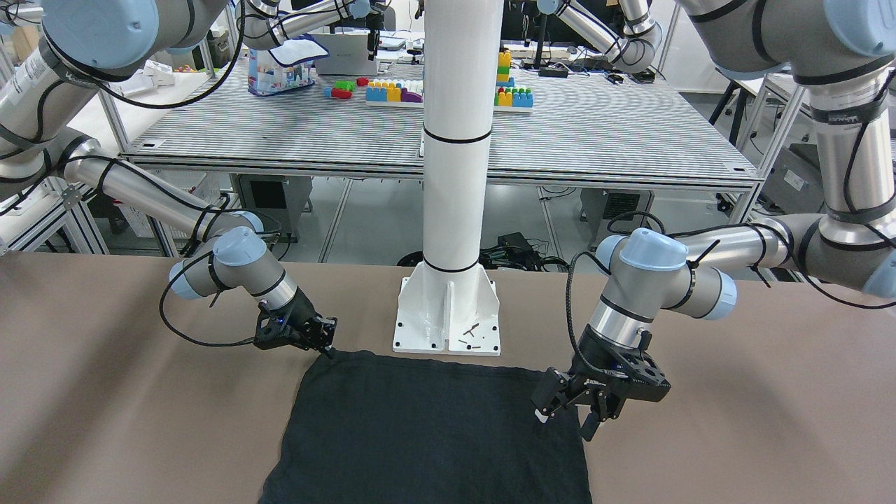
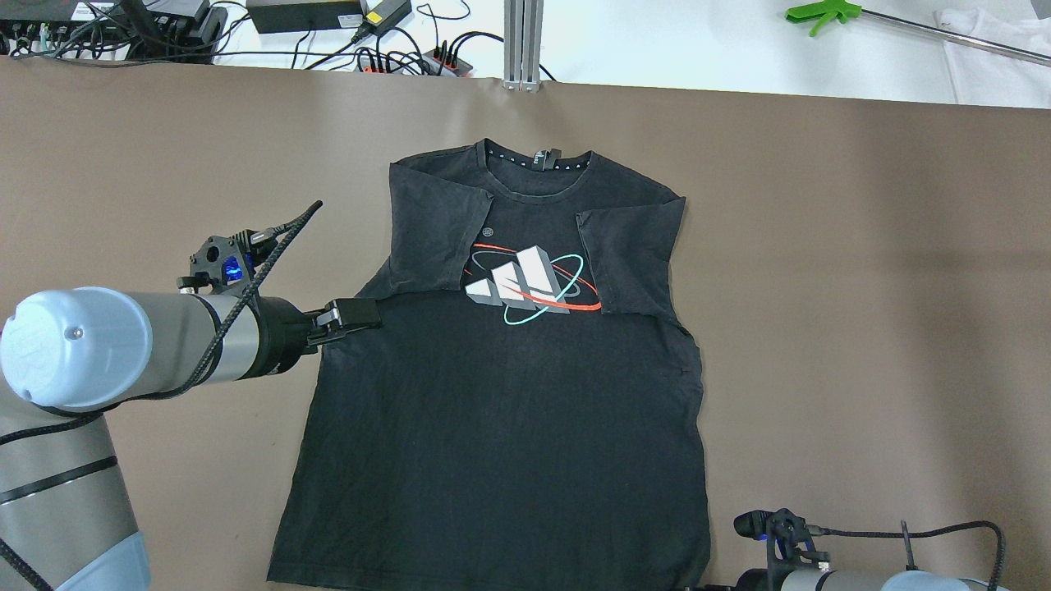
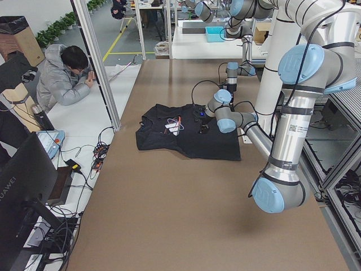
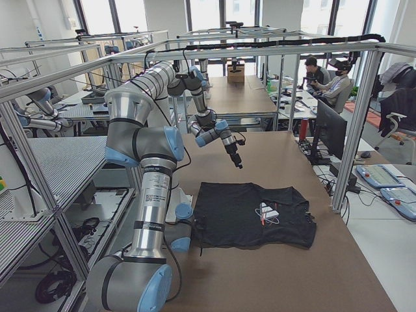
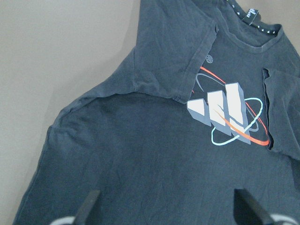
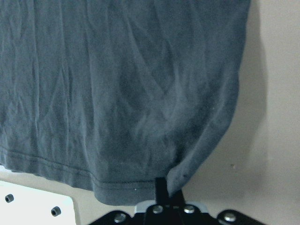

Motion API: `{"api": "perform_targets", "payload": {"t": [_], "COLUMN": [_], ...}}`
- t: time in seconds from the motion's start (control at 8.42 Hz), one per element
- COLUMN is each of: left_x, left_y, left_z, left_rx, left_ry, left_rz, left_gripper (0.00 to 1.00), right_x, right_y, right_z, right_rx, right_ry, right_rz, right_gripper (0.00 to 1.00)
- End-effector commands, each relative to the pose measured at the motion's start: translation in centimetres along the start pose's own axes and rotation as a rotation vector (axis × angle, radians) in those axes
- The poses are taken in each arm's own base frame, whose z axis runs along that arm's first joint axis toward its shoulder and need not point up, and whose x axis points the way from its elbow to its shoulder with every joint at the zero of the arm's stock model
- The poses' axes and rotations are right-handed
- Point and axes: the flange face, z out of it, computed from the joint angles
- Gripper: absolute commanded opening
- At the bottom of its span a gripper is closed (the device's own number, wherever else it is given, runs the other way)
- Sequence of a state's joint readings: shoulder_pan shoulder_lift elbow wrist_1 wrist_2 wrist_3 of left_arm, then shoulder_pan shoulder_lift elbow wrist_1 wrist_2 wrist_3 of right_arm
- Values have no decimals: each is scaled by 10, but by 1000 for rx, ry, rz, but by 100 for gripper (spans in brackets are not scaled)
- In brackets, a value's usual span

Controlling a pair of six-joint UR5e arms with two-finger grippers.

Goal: Fold clothes
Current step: 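Move the left gripper down to the near hem corner beside it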

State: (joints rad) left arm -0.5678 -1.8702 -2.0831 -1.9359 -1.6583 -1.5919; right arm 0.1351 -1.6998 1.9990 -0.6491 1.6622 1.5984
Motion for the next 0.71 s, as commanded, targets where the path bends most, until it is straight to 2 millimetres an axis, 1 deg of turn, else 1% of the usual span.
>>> {"api": "perform_targets", "payload": {"t": [0.0, 0.12, 0.24, 0.36, 0.48, 0.59], "left_x": [1, -8, -10, -12, -26, -48], "left_y": [22, 39, 58, 82, 104, 121], "left_z": [5, 11, 10, 13, 17, 18], "left_rx": [-21, -17, -27, -49, -45, -52], "left_ry": [1, -16, -8, -8, -5, 10], "left_rz": [14, 25, 38, 44, 52, 65], "left_gripper": [100, 100, 100, 100, 100, 100], "right_x": [-2, -3, -4, -4, -5, -5], "right_y": [-3, -4, -5, -7, -8, -8], "right_z": [-1, -2, -2, -3, -5, -4], "right_rx": [28, 40, 42, 44, 47, 47], "right_ry": [-6, -9, -11, -20, -25, -25], "right_rz": [2, 0, 1, 1, 2, 2], "right_gripper": [0, 0, 0, 0, 0, 0]}}
